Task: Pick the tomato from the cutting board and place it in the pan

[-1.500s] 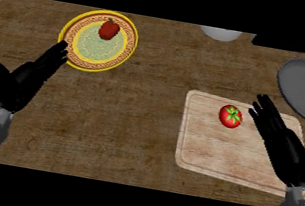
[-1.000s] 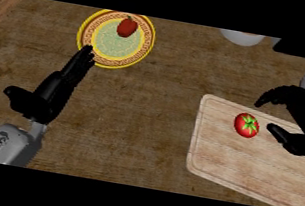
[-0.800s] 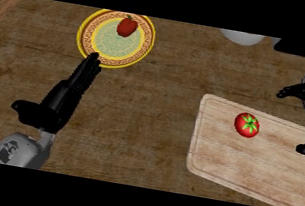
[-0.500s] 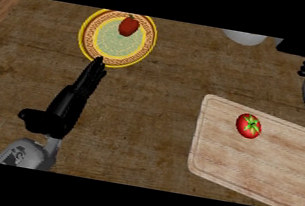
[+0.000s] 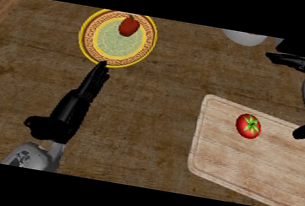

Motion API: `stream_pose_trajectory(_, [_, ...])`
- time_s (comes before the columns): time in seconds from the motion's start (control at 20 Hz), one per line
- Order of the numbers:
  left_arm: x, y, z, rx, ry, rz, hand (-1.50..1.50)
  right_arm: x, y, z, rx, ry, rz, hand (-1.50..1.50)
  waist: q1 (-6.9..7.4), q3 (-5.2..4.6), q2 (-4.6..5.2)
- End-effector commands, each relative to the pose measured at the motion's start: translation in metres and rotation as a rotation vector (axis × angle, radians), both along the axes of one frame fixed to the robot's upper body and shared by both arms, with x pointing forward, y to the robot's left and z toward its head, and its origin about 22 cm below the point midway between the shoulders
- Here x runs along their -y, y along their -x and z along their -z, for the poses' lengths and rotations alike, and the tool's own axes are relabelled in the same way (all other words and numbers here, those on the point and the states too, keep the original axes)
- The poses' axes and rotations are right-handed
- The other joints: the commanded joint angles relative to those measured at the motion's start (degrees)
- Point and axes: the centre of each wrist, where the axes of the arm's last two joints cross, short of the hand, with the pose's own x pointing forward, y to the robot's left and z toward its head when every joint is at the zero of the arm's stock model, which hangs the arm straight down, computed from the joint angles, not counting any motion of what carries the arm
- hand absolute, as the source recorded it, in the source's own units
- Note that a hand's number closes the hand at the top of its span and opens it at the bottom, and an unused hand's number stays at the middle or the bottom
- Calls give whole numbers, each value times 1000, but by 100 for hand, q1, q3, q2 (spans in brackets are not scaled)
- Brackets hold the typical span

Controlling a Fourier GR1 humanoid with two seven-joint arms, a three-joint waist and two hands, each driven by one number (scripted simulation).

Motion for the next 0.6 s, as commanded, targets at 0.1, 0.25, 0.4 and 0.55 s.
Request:
stream_pose_trajectory(0.1, [-3,4,3,-1,-4,-8,0,-48,0,24,34,279,-265,-150,-25,-7,-23])
stream_pose_trajectory(0.25, [3,15,11,-12,12,-13,0,-51,1,39,65,375,-327,-150,-36,-8,-25])
stream_pose_trajectory(0.4, [-14,15,2,-26,-9,-38,0,-53,2,62,135,469,-352,-150,-178,-12,-72])
stream_pose_trajectory(0.55, [-10,13,1,-10,10,-49,0,-45,-8,87,131,523,-357,-150,-199,-15,-60])
